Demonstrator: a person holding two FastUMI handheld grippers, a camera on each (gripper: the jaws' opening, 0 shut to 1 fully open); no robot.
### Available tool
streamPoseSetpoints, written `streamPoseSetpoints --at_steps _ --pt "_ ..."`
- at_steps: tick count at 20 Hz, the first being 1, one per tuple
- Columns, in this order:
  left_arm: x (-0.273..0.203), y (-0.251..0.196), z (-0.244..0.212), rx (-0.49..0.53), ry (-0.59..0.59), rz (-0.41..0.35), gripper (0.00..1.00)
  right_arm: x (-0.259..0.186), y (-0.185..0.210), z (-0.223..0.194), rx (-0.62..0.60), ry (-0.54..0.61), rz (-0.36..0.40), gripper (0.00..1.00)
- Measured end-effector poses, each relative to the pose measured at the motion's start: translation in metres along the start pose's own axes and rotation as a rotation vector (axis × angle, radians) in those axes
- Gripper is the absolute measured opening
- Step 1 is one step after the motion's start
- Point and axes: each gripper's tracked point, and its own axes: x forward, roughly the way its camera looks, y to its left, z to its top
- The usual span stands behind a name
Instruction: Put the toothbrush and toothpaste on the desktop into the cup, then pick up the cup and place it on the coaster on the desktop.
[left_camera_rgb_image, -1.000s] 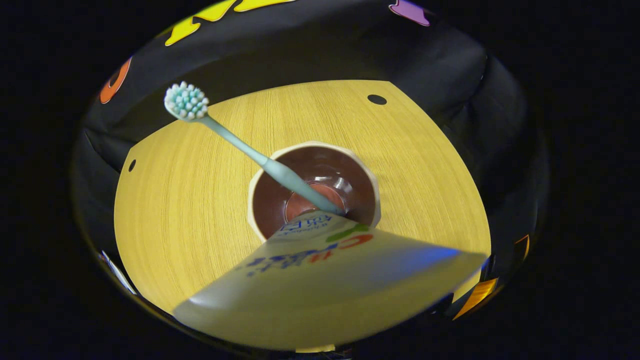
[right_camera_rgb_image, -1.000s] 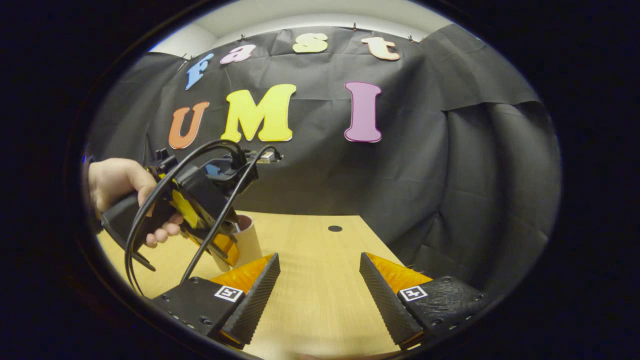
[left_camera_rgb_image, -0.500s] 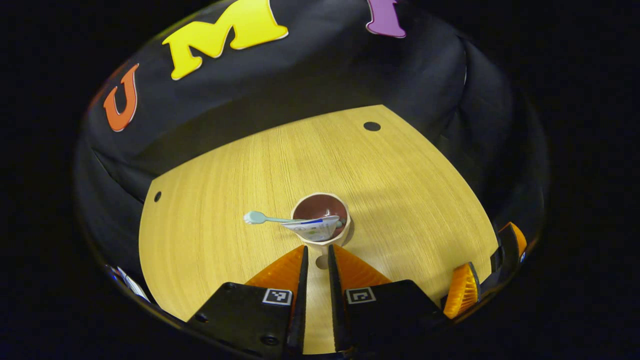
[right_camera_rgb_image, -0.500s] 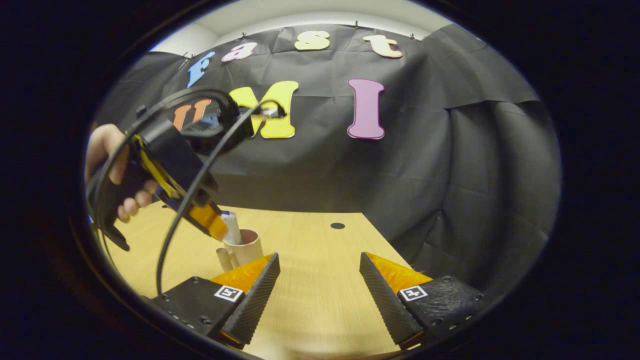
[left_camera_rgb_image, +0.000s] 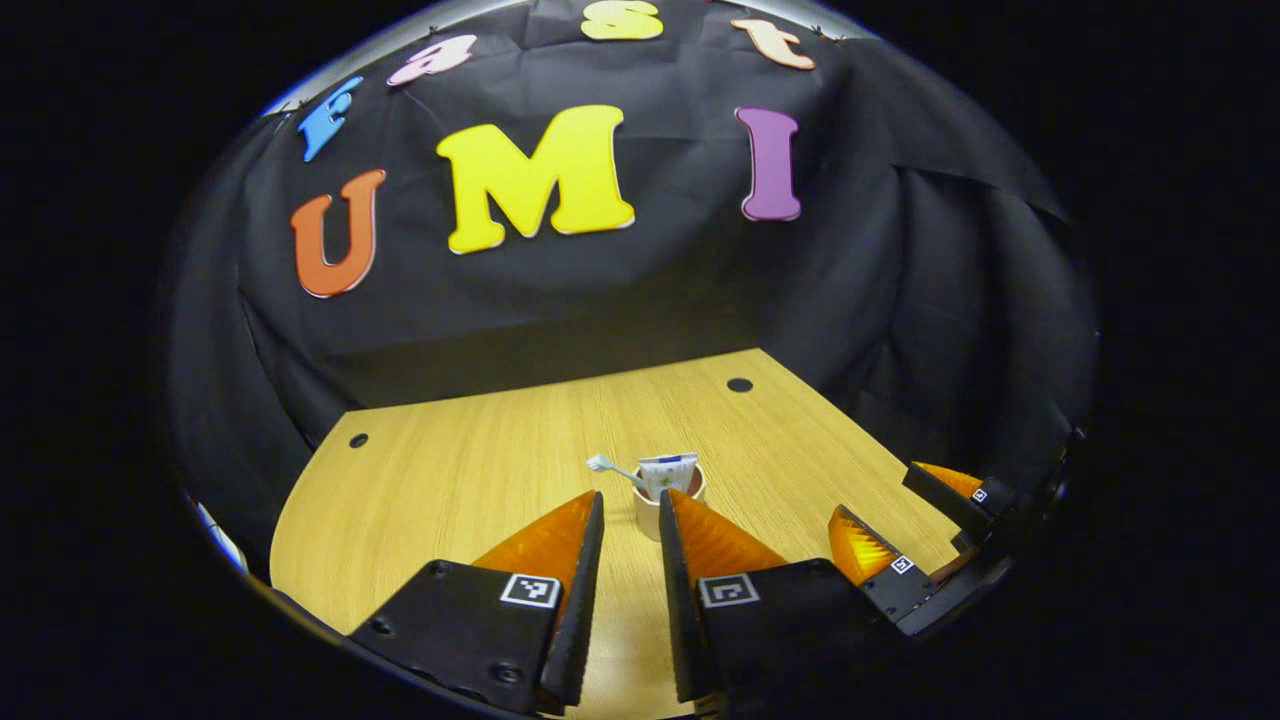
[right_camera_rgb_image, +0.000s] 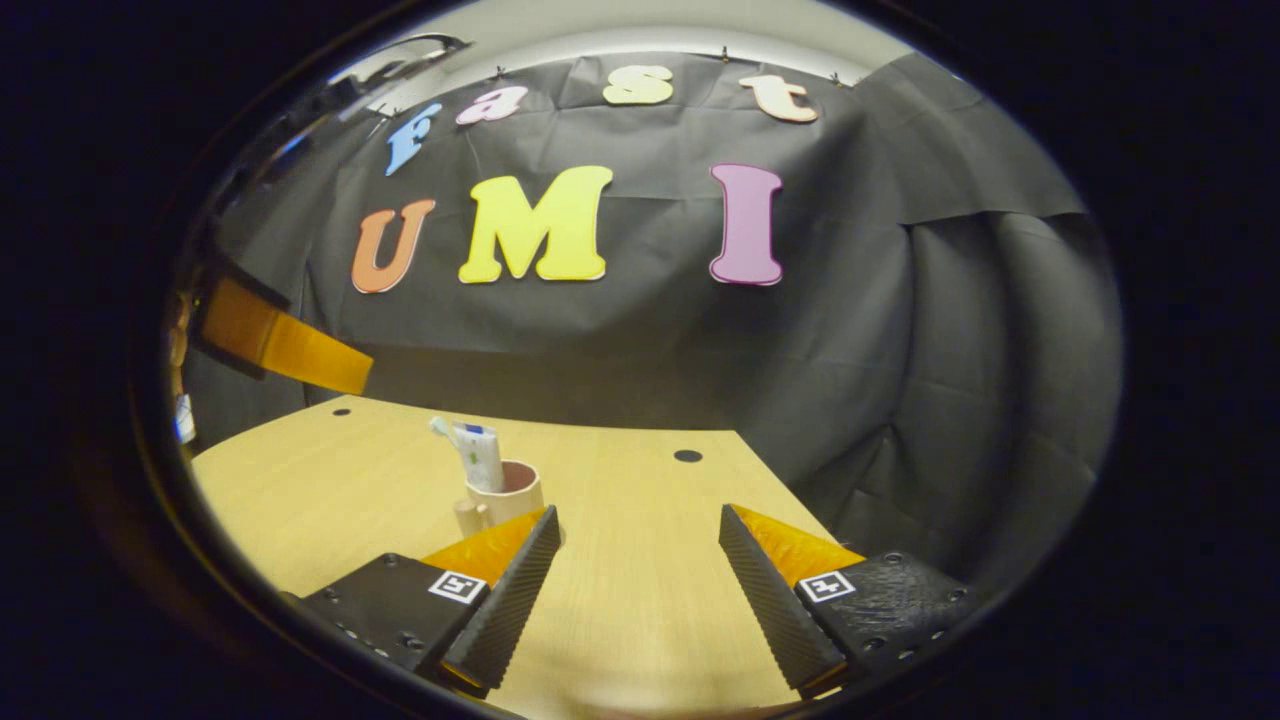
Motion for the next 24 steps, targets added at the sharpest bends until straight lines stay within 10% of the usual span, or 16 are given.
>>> streamPoseSetpoints --at_steps 1,7,13,24 --pt "-0.007 0.006 -0.001 0.008 -0.057 0.032 0.58 -0.001 0.005 0.001 -0.006 -0.002 0.009 0.97" --pt "-0.038 0.024 -0.019 0.066 -0.278 0.110 0.99 -0.014 0.027 0.013 -0.042 -0.046 0.011 0.98" --pt "-0.034 0.058 -0.055 -0.104 -0.266 0.105 1.00 -0.025 0.045 0.023 0.030 -0.079 0.033 0.98" --pt "-0.030 0.088 -0.074 -0.112 -0.280 0.179 0.99 -0.023 0.066 0.014 -0.028 -0.080 0.067 0.98"
